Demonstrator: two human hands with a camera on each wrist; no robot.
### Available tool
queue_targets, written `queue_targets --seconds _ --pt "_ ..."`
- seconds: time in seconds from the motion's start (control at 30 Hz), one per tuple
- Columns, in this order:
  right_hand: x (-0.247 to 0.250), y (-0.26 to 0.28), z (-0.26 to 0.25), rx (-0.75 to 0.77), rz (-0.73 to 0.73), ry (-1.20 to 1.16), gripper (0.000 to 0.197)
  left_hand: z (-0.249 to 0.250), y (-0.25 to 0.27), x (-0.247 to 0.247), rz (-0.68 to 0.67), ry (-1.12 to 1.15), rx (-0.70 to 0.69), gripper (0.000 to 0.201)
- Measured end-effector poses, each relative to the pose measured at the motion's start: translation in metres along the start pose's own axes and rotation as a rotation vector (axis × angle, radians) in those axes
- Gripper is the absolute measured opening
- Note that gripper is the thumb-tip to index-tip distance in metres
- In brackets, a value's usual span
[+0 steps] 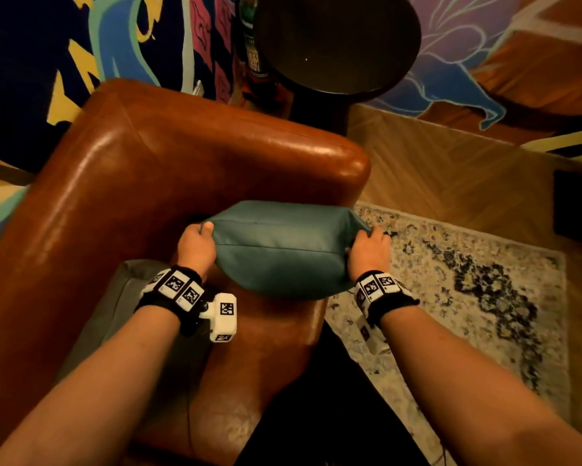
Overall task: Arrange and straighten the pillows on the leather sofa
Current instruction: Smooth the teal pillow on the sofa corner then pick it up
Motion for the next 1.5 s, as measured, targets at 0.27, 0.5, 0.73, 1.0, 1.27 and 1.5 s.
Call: queue_targets --seconds 0.27,0.5,0.73,1.0,1.27,1.5 --pt "0.021 -0.013 0.047 -0.068 -0.189 -0.374 0.026 0.028 -0.012 0.013 0.02 -0.033 -0.061 0.037" --pt "0.019 0.01 0.066 -0.554 -0.165 -1.686 0.012 0.027 -0.014 0.02 0.062 0.001 -0.041 0.036" --pt "0.029 -0.005 0.064 -0.444 0.018 -1.361 0.015 0.018 -0.016 0.026 -0.015 0.04 -0.226 0.045" --pt "0.037 0.012 -0.011 -0.25 0.333 -0.451 0.033 0.033 0.009 0.009 0.027 0.056 -0.078 0.046" --pt "-0.014 0.043 -0.174 0.482 0.047 -0.333 0.059 0.032 0.015 0.008 0.027 -0.046 -0.291 0.033" --pt "-0.042 0.012 -0.074 0.362 0.091 -0.015 0.07 -0.006 -0.02 0.034 0.041 -0.114 -0.193 0.035"
Point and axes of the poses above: each hand's wrist, its own y-axis away from the middle knuckle, its own x-axis out of the back of the hand, z = x × y, the point moved 1 cm from there along -y, towards the middle knuckle, and after that the axes turned 6 degrees about z, right-handed, at the moved point
